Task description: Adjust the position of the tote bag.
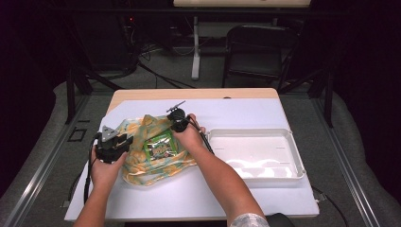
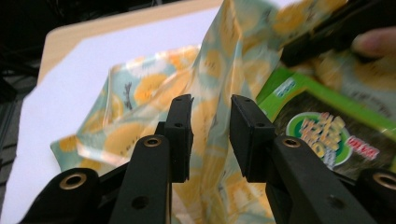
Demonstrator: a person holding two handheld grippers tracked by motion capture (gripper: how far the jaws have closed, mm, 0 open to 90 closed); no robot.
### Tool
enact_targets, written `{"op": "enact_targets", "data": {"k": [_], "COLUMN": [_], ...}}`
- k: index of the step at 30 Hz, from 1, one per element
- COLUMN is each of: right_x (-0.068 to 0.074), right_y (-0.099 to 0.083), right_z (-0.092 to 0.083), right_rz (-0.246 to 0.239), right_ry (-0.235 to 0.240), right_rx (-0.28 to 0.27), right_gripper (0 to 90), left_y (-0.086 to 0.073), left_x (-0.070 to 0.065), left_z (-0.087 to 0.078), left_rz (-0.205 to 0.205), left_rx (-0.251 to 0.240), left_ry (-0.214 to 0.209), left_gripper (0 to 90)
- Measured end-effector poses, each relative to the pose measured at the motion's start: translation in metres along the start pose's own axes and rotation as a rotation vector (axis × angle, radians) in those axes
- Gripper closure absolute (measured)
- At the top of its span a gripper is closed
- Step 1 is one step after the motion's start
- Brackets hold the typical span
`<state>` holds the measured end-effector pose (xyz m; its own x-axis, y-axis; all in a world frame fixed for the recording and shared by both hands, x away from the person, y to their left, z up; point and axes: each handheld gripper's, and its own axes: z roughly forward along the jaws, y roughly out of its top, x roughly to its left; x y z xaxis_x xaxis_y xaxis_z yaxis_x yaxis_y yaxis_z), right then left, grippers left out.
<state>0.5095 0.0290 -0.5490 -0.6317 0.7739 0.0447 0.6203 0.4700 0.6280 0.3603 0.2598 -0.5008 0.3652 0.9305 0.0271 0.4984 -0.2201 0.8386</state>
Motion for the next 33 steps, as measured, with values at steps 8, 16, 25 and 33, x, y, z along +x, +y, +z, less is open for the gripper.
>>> {"op": "enact_targets", "data": {"k": [8,16,25,33], "right_x": [0.0,0.0,0.003,0.009], "right_y": [0.0,0.0,-0.003,-0.005], "right_z": [-0.001,-0.001,-0.01,-0.036], "right_rz": [-0.002,-0.007,-0.015,-0.017], "right_ry": [0.001,0.0,0.005,0.031], "right_rx": [0.003,0.003,-0.005,-0.048], "right_gripper": [87.8,86.7,76.0,67.5], "left_y": [0.01,0.015,0.004,-0.001], "left_x": [-0.013,-0.022,-0.019,-0.012], "left_z": [-0.006,0.0,0.033,0.046], "left_rz": [0.044,0.046,0.074,0.075], "left_rx": [-0.016,-0.009,0.132,0.19], "left_ry": [-0.062,-0.183,-0.108,-0.052], "left_gripper": [68.3,75.0,79.6,84.6]}}
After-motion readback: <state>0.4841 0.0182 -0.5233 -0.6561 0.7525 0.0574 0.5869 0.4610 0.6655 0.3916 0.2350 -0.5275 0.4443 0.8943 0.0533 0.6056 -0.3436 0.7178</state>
